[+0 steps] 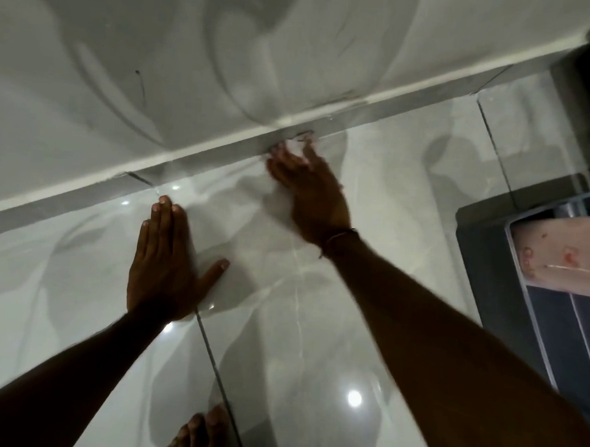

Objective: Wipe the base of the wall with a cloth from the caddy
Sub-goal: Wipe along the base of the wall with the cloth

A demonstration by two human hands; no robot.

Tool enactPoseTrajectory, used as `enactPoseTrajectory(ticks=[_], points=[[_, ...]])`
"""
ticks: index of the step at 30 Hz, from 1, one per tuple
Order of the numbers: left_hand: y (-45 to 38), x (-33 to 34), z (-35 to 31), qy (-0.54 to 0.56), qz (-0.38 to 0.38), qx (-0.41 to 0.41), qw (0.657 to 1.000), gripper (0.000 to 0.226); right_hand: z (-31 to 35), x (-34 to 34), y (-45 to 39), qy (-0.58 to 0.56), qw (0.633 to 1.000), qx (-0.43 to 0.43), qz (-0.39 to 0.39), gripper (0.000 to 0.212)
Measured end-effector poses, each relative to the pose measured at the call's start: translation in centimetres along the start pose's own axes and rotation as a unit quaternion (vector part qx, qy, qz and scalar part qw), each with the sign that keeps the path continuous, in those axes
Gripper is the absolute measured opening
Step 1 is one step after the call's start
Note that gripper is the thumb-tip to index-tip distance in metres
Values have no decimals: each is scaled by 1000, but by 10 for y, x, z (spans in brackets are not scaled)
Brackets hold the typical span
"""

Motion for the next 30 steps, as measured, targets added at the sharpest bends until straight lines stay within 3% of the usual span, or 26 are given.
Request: enactPoseTrajectory(ticks=[4,8,11,14,18,23,28,30], points=[[0,-1,-1,1,12,-5,1000,116,-104,-37,-5,-66,991,65,-97,75],[0,1,1,-1,19,-10,1000,117,-166,-65,-8,-86,979,134,-130,71],[-1,2,2,-3,23,-12,1000,118,-205,-76,-12,-91,956,235,-153,63],[-2,4,3,-14,25,-10,1000,119,-236,-85,-25,-41,946,304,-106,57],[-3,3,2,-11,21,-9,1000,118,-256,-97,-42,54,921,387,13,90],[-5,-3,-1,-6,26,-5,1000,116,-172,-80,-25,12,943,328,-60,80],[-4,-4,-1,-12,31,-2,999,116,-24,-15,-3,-100,952,272,-101,64],[-3,-3,0,-17,25,-3,1000,115,49,0,6,-127,955,255,-80,67]])
Point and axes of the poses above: each hand's wrist, its own y-axis away from the middle knuckle, its own x-axis out of the palm, z = x × y, the point moved 3 cm from there along -y, towards the middle knuckle, and after that the axes turned 11 degrees about x, right-handed, at the moved point
